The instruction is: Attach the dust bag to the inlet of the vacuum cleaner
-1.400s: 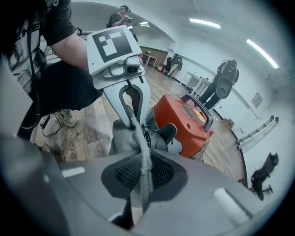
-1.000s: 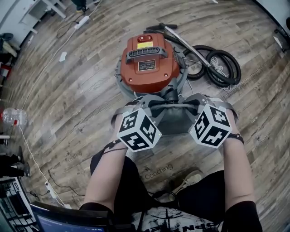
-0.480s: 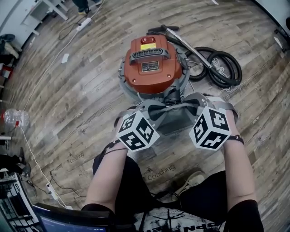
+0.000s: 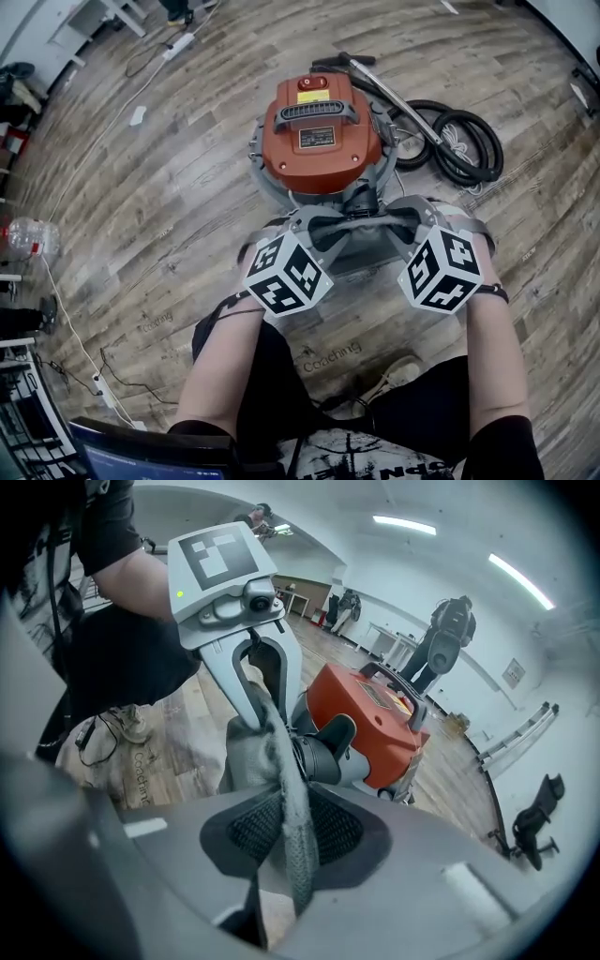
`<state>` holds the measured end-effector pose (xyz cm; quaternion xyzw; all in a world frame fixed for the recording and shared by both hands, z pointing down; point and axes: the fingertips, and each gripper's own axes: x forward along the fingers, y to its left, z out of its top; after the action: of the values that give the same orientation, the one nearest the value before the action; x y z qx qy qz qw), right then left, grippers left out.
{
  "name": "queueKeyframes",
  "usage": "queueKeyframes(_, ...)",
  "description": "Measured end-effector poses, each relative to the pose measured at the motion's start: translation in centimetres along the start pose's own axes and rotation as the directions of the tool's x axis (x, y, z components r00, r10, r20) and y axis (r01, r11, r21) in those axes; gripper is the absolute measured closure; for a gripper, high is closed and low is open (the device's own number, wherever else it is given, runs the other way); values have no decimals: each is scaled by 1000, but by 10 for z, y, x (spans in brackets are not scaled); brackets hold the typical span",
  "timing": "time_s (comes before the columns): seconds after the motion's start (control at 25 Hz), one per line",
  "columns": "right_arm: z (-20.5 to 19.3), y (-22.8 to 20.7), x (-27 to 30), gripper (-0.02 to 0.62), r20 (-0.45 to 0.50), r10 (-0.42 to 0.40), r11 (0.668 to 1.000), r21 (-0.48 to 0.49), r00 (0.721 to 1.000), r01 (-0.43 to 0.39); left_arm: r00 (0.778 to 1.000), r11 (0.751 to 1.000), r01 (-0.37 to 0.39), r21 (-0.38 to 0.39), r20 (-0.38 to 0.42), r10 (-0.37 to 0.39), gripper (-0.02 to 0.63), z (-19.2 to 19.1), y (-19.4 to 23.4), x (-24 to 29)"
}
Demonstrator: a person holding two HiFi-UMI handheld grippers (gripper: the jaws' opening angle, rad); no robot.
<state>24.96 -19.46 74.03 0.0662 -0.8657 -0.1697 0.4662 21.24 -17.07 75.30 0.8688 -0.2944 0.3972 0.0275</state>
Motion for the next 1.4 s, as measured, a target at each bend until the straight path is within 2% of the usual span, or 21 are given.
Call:
queueKeyframes(0.08, 1, 4, -1, 449, 22, 33, 999, 24, 999, -33, 1000, 1000, -6, -10, 18, 6, 500, 1, 1, -4)
queueKeyframes(0.16, 3, 7, -2, 403, 41, 57, 998, 37, 998, -59, 998, 999, -14, -29, 54, 16, 472, 5, 3, -10)
queueKeyframes(0.28, 9, 5, -10, 367, 87, 65, 995, 66, 994, -71, 993, 999, -17, -50, 114, 22, 442, 15, 5, -19)
queueKeyframes(0.48, 37, -1, -29, 360, 229, 60, 990, 112, 972, -88, 973, 997, -24, -77, 227, 41, 428, 34, 7, -37)
queueKeyframes(0.56, 50, -2, -38, 395, 313, 58, 986, 133, 948, -104, 953, 994, -34, -106, 297, 65, 453, 44, 9, -49)
queueKeyframes(0.64, 57, -6, -46, 473, 367, 40, 987, 127, 929, -93, 925, 992, -56, -112, 369, 94, 531, 53, 12, -63)
queueKeyframes(0.72, 60, -14, -54, 561, 396, -2, 993, 108, 918, -44, 907, 992, -75, -99, 406, 109, 601, 56, 15, -72)
queueKeyframes(0.76, 62, -19, -59, 589, 415, -32, 995, 104, 909, -12, 904, 992, -74, -105, 412, 111, 601, 55, 16, -74)
queueKeyframes(0.84, 64, -28, -68, 589, 445, -87, 994, 104, 891, 45, 906, 990, -64, -123, 409, 109, 601, 53, 19, -75)
queueKeyframes(1.0, 38, -31, -90, 590, 408, -165, 983, 146, 898, 114, 911, 993, -50, -105, 402, 88, 603, 62, 18, -89)
queueKeyframes(1.08, 21, -30, -113, 589, 408, -221, 962, 243, 886, 129, 907, 995, -35, -94, 414, 71, 603, 73, 19, -109)
queueKeyframes(1.12, 20, -29, -129, 590, 431, -264, 936, 330, 863, 121, 901, 993, -19, -119, 428, 68, 603, 82, 19, -123)
queueKeyframes(1.2, 30, -25, -168, 589, 480, -354, 859, 507, 803, 76, 861, 966, 26, -256, 497, 108, 603, 109, 20, -154)
queueKeyframes(1.24, 35, -19, -187, 589, 482, -374, 828, 558, 792, 51, 843, 948, 51, -314, 522, 127, 603, 125, 18, -170)
queueKeyframes(1.28, 39, -12, -206, 589, 478, -376, 809, 588, 794, 29, 838, 937, 72, -342, 530, 129, 603, 138, 15, -184)
queueKeyframes(1.4, 65, -4, -265, 589, 492, -356, 777, 628, 795, -41, 838, 927, 124, -355, 538, 94, 603, 185, 8, -225)
